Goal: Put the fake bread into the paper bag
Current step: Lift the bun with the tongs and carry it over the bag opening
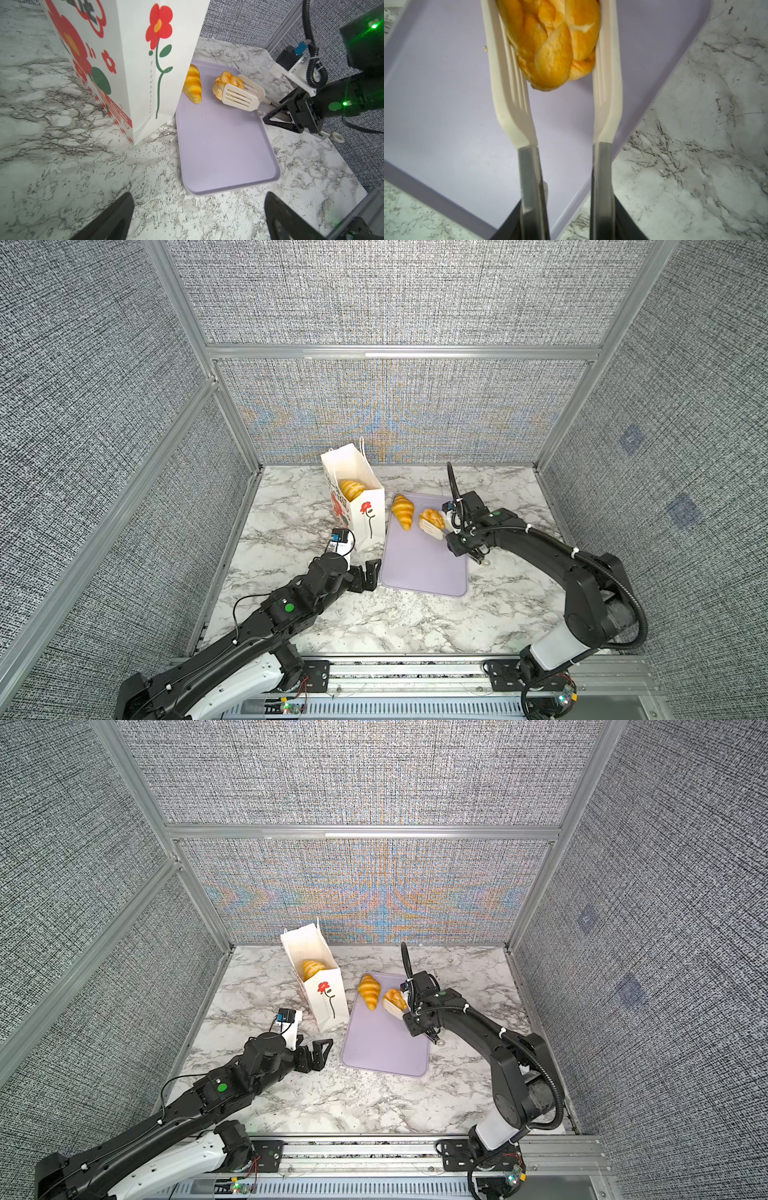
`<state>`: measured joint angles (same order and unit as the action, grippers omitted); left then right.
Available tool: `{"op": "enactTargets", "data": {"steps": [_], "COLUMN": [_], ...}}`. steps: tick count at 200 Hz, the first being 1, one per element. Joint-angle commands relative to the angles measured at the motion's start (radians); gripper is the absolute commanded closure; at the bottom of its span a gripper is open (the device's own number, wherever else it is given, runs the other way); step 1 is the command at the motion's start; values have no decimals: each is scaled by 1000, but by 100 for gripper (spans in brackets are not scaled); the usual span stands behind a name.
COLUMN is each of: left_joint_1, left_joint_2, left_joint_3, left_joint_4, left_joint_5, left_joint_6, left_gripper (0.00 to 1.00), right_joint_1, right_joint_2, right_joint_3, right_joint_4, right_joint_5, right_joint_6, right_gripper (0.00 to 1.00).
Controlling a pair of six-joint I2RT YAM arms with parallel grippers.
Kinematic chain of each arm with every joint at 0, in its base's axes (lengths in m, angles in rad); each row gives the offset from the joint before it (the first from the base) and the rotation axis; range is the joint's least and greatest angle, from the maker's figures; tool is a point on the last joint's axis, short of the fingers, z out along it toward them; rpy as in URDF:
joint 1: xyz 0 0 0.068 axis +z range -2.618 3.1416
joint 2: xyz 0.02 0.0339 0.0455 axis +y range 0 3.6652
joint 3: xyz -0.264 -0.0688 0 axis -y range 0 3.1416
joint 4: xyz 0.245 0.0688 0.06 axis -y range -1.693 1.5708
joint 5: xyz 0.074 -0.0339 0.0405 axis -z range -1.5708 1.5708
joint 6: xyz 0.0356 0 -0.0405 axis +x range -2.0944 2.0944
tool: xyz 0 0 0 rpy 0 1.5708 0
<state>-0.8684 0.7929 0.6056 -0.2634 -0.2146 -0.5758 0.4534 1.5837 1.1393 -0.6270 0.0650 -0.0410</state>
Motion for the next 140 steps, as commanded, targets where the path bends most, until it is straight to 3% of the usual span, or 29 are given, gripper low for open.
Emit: {"op": "enactTargets", "data": {"steps": [1, 140], "left_joint_1": [-2, -1], "left_joint_2": [-7, -34], "left_joint_3": [18, 92], "left_joint_4": [-9, -76], "left_joint_5": [-20, -83], "left_joint_6": [17, 74], "left_gripper": [1, 1], "right_joint_1": [9, 132], "right_joint_2": [-34, -223], "right_joint_3": [-4, 48], "right_joint_4": [-4, -80], "right_joint_5": [-12, -37], "right_joint_6": [21, 120], "right_gripper": [52, 51]}}
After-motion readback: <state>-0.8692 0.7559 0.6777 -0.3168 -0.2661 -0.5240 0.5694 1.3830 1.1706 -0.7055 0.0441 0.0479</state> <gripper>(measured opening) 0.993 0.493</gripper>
